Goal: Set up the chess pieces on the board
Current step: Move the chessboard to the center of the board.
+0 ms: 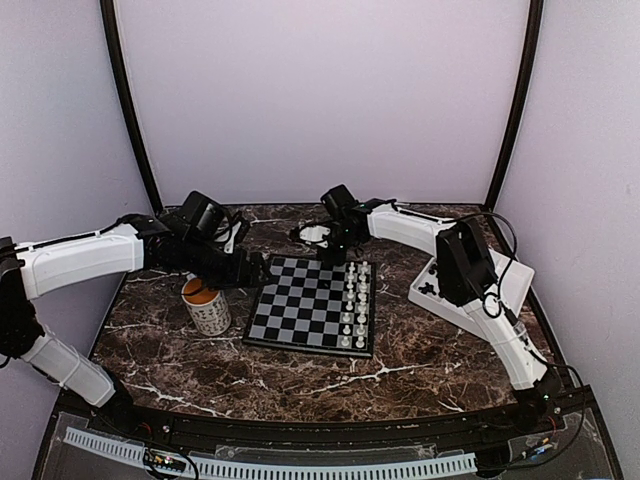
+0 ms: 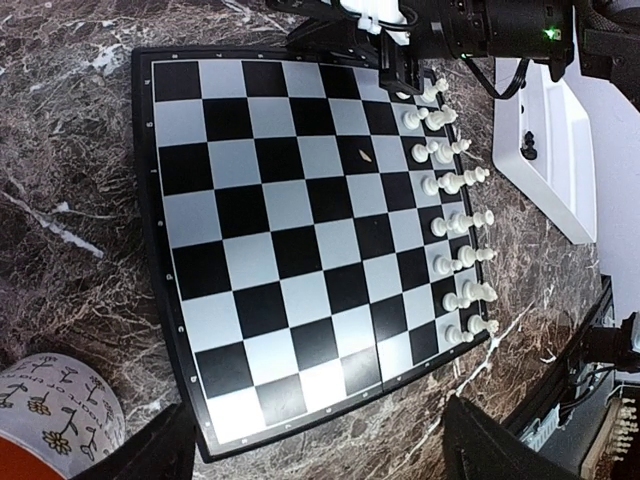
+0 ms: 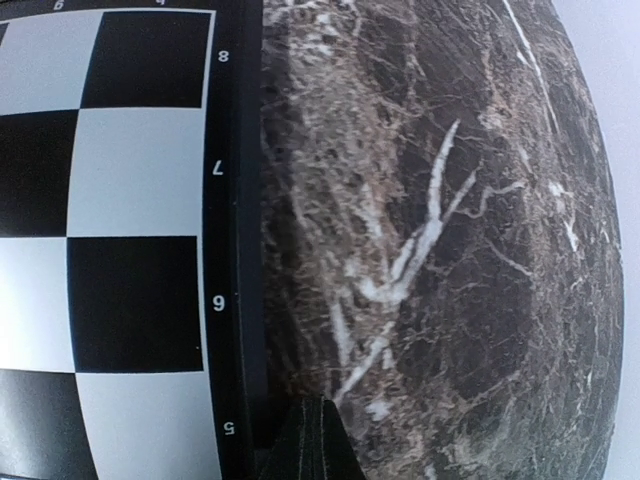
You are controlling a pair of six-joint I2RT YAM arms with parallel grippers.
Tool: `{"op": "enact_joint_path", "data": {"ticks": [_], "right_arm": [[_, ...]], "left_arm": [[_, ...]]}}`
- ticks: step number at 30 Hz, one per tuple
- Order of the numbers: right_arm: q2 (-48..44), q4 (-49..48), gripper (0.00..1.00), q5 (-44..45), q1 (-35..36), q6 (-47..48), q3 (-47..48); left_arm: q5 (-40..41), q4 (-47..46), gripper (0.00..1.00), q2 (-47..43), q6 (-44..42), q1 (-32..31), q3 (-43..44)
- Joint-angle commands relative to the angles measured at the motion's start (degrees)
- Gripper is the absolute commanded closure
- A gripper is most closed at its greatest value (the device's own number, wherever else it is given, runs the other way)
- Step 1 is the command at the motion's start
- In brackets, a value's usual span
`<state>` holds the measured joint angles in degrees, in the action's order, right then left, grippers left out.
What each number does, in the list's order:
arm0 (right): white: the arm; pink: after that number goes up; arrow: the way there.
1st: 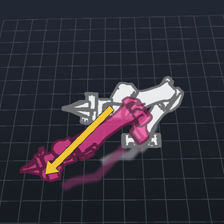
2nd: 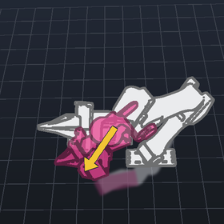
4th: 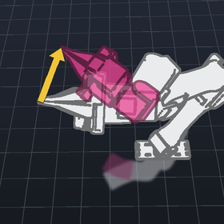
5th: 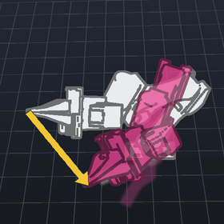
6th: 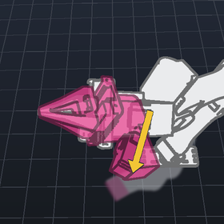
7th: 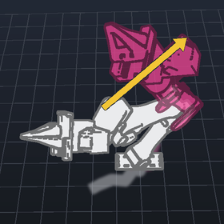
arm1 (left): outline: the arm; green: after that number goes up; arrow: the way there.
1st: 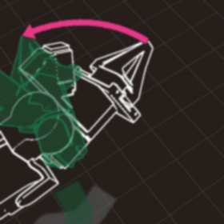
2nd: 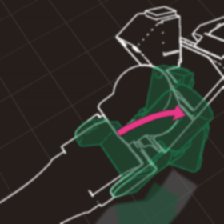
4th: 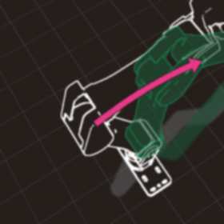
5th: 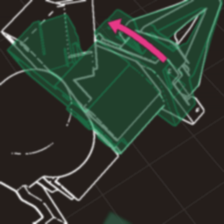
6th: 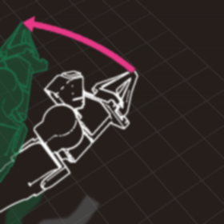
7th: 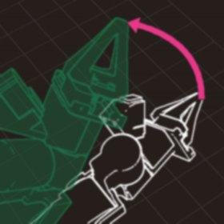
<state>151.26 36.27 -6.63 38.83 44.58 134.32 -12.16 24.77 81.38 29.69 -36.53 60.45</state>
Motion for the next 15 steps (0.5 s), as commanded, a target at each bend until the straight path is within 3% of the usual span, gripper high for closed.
{"op": "enact_joint_path", "data": {"ticks": [1, 15], "right_arm": [[-0.8, 10.3, 1.0, -5.0, 2.0, -0.5, -5.3], [-6.0, 7.5, 1.0, -13.5, 6.9, -1.7, -16.1]], "left_arm": [[0.7, -0.9, 0.12, -2.4, -0.8, -0.2, -0.5], [7.2, 3.7, 0.11, -6.0, -4.2, -0.1, 0.8]]}}
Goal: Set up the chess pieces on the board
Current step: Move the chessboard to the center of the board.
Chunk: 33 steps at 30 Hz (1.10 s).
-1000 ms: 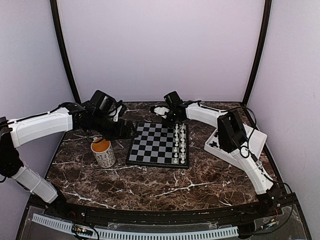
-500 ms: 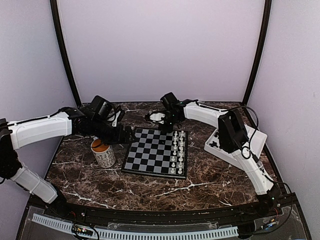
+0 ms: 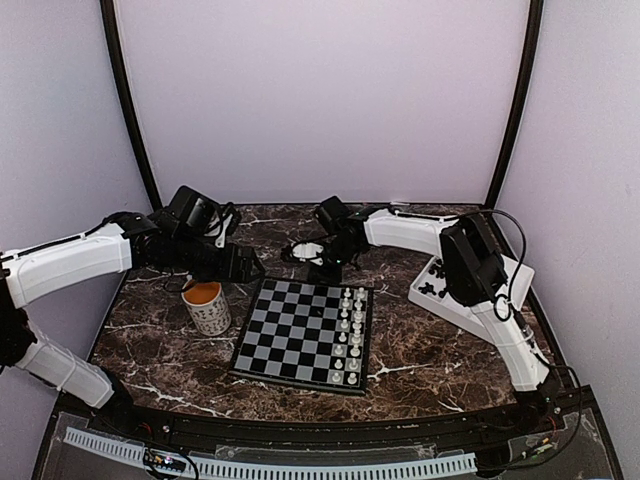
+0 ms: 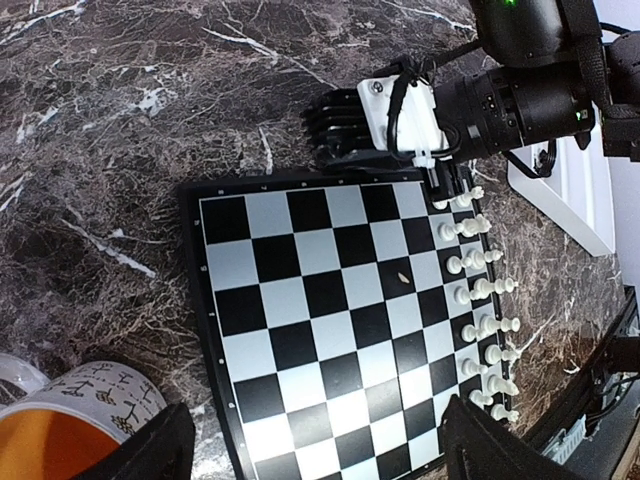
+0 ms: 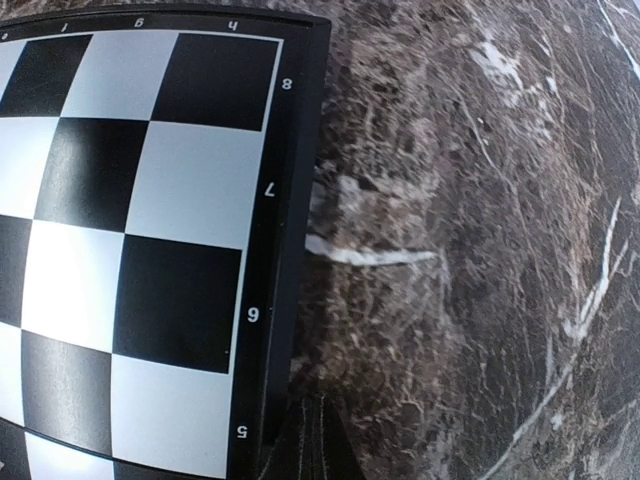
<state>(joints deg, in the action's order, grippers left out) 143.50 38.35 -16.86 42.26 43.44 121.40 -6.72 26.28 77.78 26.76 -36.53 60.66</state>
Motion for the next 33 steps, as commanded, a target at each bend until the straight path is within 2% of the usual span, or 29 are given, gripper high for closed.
{"op": "enact_joint_path", "data": {"ticks": [1, 10, 15, 18, 21, 26, 29, 33], "right_arm": [[1.9, 5.2, 1.0, -3.5, 3.9, -0.5, -3.0], [6.6, 6.0, 1.0, -4.6, 7.7, -0.3, 3.5], [6.2, 4.5, 1.0, -4.0, 9.1, 0.2, 2.5], [5.3, 2.8, 1.0, -3.4, 8.6, -1.9, 2.3], [2.9, 0.0, 0.95, -3.0, 6.8, -6.9, 2.6], [-7.1, -2.6, 0.81, -9.0, 1.5, -15.8, 1.4], [-17.6, -5.0, 0.7, -15.0, -2.7, -20.4, -5.5], [-31.7, -3.1, 0.58, -11.0, -5.2, -18.4, -16.9]], "left_arm": [[2.0, 2.3, 0.11, -2.5, -1.3, -0.1, 0.5], [2.3, 2.9, 0.11, -3.5, -1.4, -0.1, 0.4], [2.7, 3.1, 0.11, -3.7, -1.6, 0.0, 0.3], [2.8, 3.0, 0.11, -3.3, -1.9, 0.1, 0.7], [3.2, 3.1, 0.11, -2.2, -2.9, 0.1, 1.5], [4.9, 2.4, 0.11, -1.1, -5.0, 0.1, 3.6], [5.7, 1.9, 0.11, -0.5, -7.5, 0.1, 5.1], [6.0, 0.5, 0.1, -0.2, -11.2, 0.1, 6.5]]}}
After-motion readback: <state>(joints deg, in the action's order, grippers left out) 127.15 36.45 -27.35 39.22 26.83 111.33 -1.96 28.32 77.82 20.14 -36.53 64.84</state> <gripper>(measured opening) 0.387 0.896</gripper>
